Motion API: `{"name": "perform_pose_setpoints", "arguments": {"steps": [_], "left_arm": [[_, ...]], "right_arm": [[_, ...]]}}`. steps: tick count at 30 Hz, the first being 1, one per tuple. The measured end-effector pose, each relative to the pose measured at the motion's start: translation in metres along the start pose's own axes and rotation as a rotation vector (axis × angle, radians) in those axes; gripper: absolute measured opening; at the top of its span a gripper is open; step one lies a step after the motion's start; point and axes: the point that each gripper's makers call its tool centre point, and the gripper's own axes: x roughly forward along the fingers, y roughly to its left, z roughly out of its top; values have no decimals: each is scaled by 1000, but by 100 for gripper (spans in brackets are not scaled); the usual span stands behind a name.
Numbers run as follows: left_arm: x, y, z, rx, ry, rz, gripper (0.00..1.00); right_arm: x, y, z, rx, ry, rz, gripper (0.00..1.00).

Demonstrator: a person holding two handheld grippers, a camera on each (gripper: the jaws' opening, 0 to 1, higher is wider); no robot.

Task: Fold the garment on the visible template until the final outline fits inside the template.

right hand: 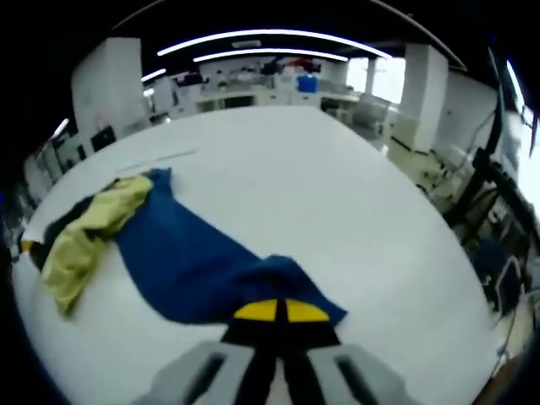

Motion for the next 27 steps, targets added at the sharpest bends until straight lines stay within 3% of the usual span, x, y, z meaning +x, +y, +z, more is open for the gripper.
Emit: {"name": "perform_pose_setpoints", "arguments": {"steps": [4,11,13,18,21,27], "left_arm": [[-9,19,4,-66,-45,53,0],[-20,58,-4,-119,-74,134,0],[-24,61,-10,-141,-72,149,0],[-26,78,-21,-97,-52,179,0],[-26,86,-19,-67,-50,195,0],[-17,121,-22,-23,-38,243,0]], "right_arm": [[-8,-10,5,-40,14,-7,0],[-14,-25,7,-86,45,-13,0],[-15,-29,5,-88,52,-17,0],[-10,-40,3,-86,72,-25,0],[-5,-48,7,-97,76,-38,0],[-1,-57,11,-129,69,-68,0]]}}
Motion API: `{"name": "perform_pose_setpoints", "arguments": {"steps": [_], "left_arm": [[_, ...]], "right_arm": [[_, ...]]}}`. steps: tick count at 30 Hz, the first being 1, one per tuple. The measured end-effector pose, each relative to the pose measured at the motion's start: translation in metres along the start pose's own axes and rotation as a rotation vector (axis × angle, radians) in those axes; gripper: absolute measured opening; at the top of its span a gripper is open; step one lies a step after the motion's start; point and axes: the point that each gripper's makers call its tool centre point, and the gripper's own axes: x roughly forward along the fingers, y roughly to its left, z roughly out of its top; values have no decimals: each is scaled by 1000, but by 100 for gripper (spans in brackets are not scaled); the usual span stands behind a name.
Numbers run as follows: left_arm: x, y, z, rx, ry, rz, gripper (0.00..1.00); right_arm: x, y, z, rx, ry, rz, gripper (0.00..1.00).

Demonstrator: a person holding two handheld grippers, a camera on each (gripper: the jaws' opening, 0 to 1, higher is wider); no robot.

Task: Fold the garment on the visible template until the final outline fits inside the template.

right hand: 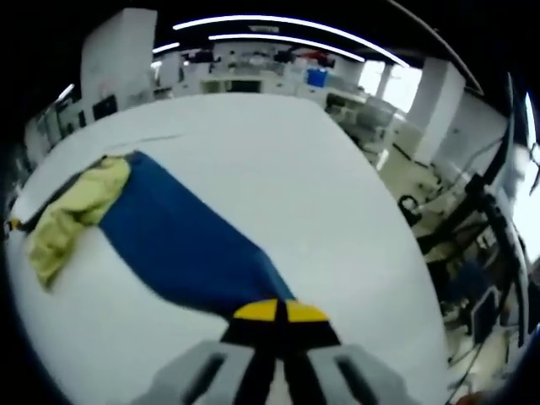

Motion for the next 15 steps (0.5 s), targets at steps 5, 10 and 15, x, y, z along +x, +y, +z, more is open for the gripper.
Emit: {"name": "perform_pose_setpoints", "arguments": {"steps": [5,10,15], "left_arm": [[4,8,-9,-2,20,28,0],[3,3,-13,32,38,43,0],[6,4,-13,70,64,44,0]], "right_arm": [[8,-11,5,-48,-11,-48,0],[11,-20,7,-88,-5,-84,0],[14,-24,9,-117,11,-105,0]]}}
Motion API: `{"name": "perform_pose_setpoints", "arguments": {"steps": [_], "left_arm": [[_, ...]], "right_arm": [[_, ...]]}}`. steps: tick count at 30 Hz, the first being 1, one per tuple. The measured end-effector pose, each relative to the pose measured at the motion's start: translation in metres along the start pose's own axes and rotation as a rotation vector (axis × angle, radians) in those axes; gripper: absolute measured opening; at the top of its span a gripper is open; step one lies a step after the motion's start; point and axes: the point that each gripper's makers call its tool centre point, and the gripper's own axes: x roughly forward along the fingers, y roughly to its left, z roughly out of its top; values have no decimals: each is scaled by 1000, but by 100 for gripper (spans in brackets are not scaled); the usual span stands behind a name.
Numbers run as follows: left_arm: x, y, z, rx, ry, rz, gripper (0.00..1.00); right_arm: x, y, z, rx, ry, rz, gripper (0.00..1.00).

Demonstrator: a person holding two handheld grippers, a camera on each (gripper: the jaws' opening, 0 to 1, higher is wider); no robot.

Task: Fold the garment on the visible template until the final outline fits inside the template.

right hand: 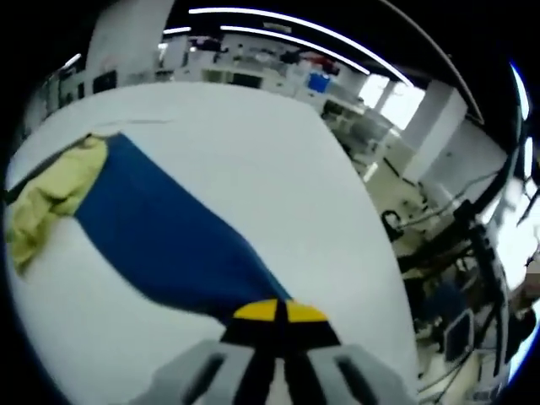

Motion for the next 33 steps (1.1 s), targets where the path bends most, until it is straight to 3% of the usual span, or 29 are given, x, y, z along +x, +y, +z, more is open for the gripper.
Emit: {"name": "perform_pose_setpoints", "arguments": {"steps": [6,13,16,20,25,28,31,33], "left_arm": [[6,8,1,-27,6,7,0],[8,9,4,7,-16,1,2],[9,6,8,23,-35,-27,9],[3,-25,14,104,-45,-143,21],[1,-55,22,138,-84,-253,34],[-4,-77,26,166,-108,-342,42],[-10,-94,27,164,-114,-383,46],[-20,-120,30,205,-121,-424,47]], "right_arm": [[7,-5,-1,8,8,4,0],[4,1,-3,50,10,20,0],[4,-2,-4,77,8,21,13],[-3,3,1,54,-25,29,31],[-6,21,12,59,-68,116,52],[-17,45,19,62,-90,194,57],[-24,60,25,77,-108,253,61],[-27,72,30,49,-122,294,64]]}}
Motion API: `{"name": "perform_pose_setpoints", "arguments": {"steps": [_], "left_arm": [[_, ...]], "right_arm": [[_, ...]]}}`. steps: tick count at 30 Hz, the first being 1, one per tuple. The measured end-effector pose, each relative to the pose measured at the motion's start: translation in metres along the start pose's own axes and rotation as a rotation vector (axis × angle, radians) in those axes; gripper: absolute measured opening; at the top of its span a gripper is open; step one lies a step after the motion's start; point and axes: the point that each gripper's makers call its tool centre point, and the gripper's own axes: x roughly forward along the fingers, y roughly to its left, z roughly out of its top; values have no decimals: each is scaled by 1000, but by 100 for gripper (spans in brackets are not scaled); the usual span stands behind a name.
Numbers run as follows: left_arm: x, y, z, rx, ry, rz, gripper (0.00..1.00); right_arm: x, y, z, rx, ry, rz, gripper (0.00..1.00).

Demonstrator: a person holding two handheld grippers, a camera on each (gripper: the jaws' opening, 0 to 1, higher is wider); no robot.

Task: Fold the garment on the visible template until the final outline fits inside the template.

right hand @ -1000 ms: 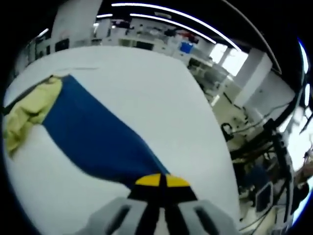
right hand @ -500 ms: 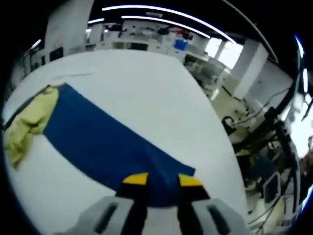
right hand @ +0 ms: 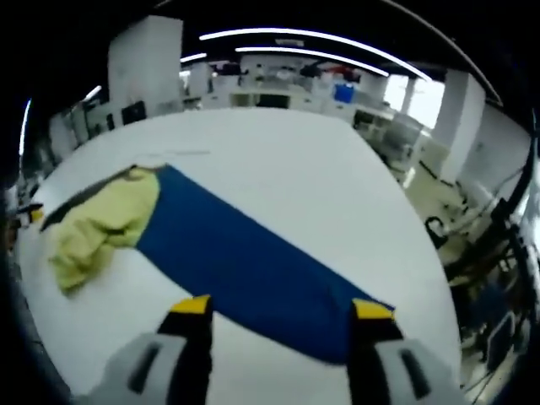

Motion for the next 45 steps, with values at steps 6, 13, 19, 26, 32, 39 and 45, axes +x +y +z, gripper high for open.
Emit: {"name": "perform_pose_setpoints", "arguments": {"steps": [6,13,19,26,32,39,45], "left_arm": [[1,-39,16,22,-38,-116,52],[6,-81,29,48,-48,-235,53],[12,-117,34,78,-48,-339,52],[22,-149,34,125,-30,-429,49],[30,-163,29,147,-16,-479,42],[43,-173,24,143,-5,-500,33],[53,-184,15,134,32,-531,25]], "right_arm": [[-1,39,15,-2,-42,150,70],[1,86,23,-86,-40,282,81],[4,120,23,-148,-30,366,82],[5,161,23,-220,-29,473,79],[7,182,23,-251,-29,528,70],[14,203,19,-288,-34,576,57],[24,214,16,-332,-34,614,41]]}}
